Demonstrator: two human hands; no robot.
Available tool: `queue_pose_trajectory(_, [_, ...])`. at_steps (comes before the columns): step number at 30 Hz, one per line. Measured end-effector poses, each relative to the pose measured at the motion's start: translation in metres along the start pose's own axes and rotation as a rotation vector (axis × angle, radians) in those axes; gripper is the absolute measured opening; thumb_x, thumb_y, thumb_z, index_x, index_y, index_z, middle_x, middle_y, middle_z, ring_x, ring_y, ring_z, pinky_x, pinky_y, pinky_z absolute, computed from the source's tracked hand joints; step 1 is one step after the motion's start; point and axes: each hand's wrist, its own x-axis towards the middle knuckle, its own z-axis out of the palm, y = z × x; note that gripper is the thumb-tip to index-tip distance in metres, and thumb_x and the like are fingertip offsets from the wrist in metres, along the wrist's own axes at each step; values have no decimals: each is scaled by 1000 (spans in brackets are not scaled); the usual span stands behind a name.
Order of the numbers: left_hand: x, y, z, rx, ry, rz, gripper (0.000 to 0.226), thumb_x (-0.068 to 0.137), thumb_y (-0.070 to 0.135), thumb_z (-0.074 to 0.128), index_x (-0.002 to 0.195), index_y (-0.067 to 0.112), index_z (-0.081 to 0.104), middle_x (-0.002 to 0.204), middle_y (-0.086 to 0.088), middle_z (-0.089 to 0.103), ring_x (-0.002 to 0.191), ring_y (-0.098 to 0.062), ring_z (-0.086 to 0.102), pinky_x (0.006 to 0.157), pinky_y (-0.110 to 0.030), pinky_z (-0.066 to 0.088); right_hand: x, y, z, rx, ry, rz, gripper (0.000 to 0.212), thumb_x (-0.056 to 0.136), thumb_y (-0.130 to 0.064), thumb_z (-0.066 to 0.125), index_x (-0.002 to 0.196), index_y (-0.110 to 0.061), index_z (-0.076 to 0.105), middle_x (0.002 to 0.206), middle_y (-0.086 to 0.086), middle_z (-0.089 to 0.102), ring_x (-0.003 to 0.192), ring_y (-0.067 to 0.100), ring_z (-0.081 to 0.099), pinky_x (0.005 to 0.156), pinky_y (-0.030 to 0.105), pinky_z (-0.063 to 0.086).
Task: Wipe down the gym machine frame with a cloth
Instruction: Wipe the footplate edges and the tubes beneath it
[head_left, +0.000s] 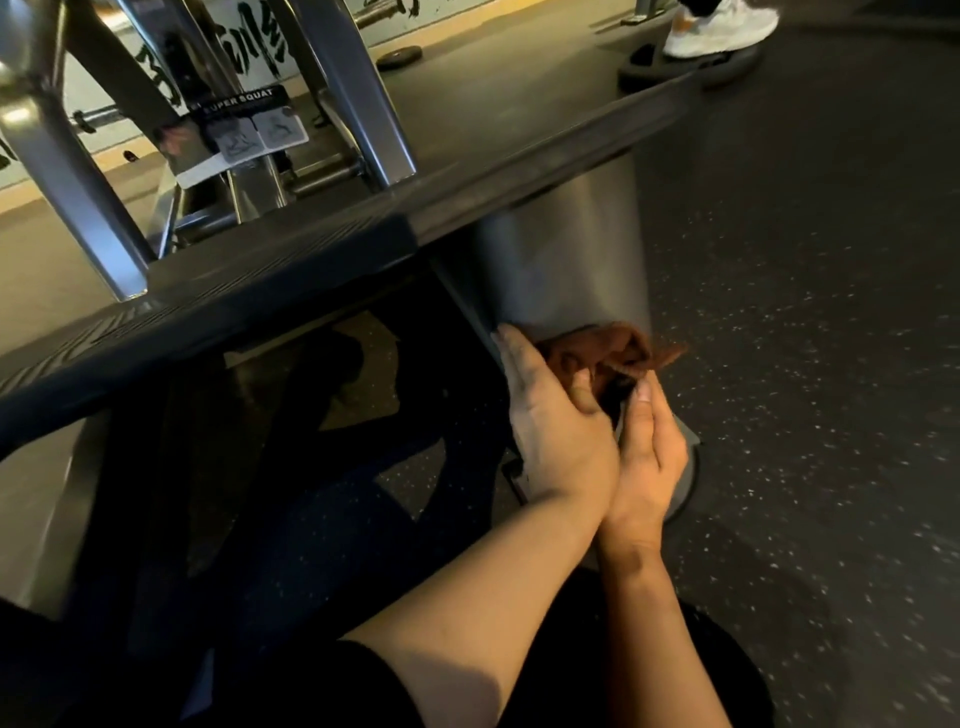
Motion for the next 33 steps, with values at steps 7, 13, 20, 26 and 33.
queue_pose_trajectory(7, [24,-75,-10,-103,82,-693,44,78,21,72,118,9,61,116,-19,66,99,-37,66,84,-47,57,1,-8,4,-160,115,-65,41,97,-27,46,134,-13,56,134,-5,58,126,1,51,111,32,39])
queue_pose_trajectory(13, [56,-4,-36,-280,364,-76,44,82,12,65,125,5,61,120,-19,63,111,-32,61,99,-40,46,-2,-6,25,-364,-51,-313,45,101,-25,39,140,-6,50,151,5,42,143,16,34,118,38,28])
queue_pose_trajectory(20, [16,-47,-18,-61,50,-89,46,80,-9,53,123,5,63,123,-15,63,117,-29,58,97,-24,38,-2,12,19,-441,-95,-385,47,102,-22,38,147,-6,37,157,7,30,148,14,22,121,32,20])
queue_pose_trajectory(26, [34,-19,-30,-329,269,101,49,74,-12,51,121,-5,62,123,-23,59,119,-35,56,103,-30,38,-3,18,25,-472,-49,-416,45,103,-14,38,147,-3,34,158,12,26,149,18,19,120,27,18])
queue_pose_trajectory(33, [37,-36,-22,-330,158,52,51,78,-16,47,124,0,62,130,-16,56,124,-30,50,99,-14,31,-5,14,25,-724,-152,-585,44,101,-9,39,145,-6,41,157,17,25,149,29,14,121,33,14])
